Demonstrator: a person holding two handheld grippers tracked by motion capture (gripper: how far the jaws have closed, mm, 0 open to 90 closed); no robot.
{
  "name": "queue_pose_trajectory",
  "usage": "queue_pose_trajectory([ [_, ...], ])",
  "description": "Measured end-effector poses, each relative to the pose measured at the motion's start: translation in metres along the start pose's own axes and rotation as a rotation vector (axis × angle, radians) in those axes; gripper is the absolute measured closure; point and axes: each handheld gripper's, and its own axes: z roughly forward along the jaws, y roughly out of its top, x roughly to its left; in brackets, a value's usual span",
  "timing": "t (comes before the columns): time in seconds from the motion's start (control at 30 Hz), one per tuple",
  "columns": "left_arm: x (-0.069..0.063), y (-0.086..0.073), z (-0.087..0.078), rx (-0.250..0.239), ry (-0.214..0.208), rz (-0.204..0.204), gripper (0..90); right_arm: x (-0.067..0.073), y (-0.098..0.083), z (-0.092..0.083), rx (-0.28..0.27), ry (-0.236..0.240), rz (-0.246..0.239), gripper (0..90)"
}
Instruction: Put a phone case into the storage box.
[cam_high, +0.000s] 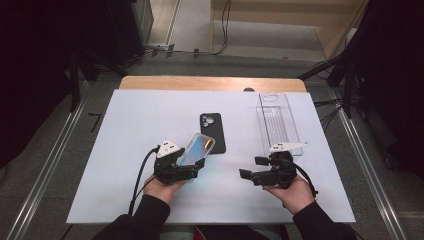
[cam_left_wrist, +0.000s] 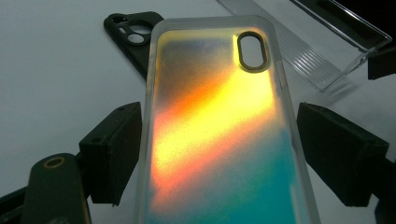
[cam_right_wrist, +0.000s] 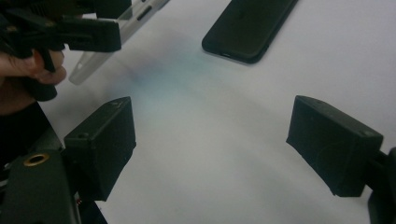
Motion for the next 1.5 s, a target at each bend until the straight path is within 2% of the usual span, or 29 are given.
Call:
queue_pose_trajectory([
  [0.07,-0.005,-0.002,0.003,-0.006,-0.015,0.006,17.0,0.001,0.002,0.000,-0.011,0.004,0.007,13.6],
  [0.13,-0.006,-0.003,0.004,-0.005,-0.016,0.010,17.0,0.002,0.003,0.001,-0.014,0.004,0.010,13.6],
  [0.4,-0.014,-0.011,0.010,-0.061,-0.008,0.026,17.0,0.008,0.015,0.006,-0.022,0.013,0.020,13.7],
  [0.53,-0.017,-0.013,0.012,-0.082,-0.010,0.020,17.0,0.008,0.020,0.007,-0.034,0.013,0.027,13.7],
  [0.67,-0.021,-0.016,0.014,-0.108,-0.018,0.030,17.0,0.008,0.026,0.009,-0.055,0.033,0.055,13.7],
  [0.77,-0.024,-0.018,0.015,-0.119,-0.032,0.016,17.0,0.008,0.032,0.013,-0.061,0.043,0.071,13.7],
  [0.93,-0.026,-0.020,0.015,-0.139,-0.022,0.022,17.0,0.008,0.038,0.017,-0.080,0.055,0.099,13.7],
  [1.13,-0.030,-0.022,0.015,-0.156,-0.014,0.032,17.0,0.010,0.044,0.022,-0.075,0.060,0.100,14.4],
  [1.27,-0.034,-0.025,0.015,-0.197,-0.019,0.021,17.0,0.012,0.050,0.027,-0.069,0.074,0.108,16.6],
  [1.5,-0.038,-0.025,0.015,-0.197,-0.015,0.017,17.0,0.013,0.058,0.033,-0.061,0.102,0.142,22.1],
])
